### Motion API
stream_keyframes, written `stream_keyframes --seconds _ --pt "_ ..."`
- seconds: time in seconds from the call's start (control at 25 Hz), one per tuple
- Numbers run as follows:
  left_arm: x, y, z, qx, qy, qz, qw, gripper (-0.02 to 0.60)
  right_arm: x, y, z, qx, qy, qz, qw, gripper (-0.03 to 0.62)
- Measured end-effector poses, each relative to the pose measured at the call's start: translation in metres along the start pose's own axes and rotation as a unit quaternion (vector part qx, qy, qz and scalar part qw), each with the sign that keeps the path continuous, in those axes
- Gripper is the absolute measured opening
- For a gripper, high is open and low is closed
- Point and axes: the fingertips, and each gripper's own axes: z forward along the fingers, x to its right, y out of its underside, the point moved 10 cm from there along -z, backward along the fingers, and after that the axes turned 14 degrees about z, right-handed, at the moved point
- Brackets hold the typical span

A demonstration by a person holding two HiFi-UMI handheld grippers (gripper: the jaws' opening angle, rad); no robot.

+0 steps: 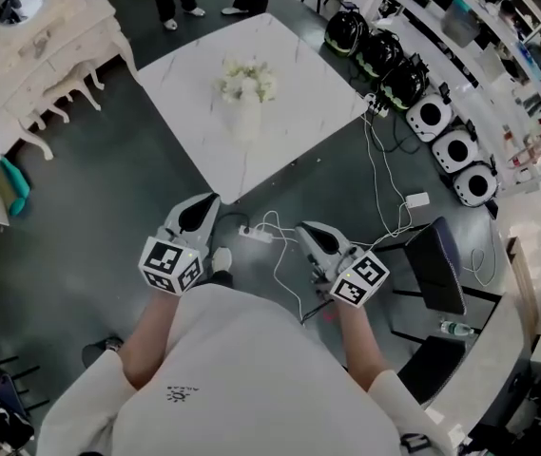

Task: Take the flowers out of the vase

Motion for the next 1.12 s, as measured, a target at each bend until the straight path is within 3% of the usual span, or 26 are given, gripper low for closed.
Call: stream_keyframes --seconds 0.48,1.12 --pt "-0.072 -0.005 0.043 0.002 0.022 -0.002 0.9998 -0.011 0.026 -0.037 0.063 0.018 0.015 0.001 1.0 0.0" --pt "-0.156 0.008 0.079 0.014 0.06 -0.003 0.9981 -0.011 0.04 -0.046 0.14 0.022 0.045 -0.007 0.999 0.0"
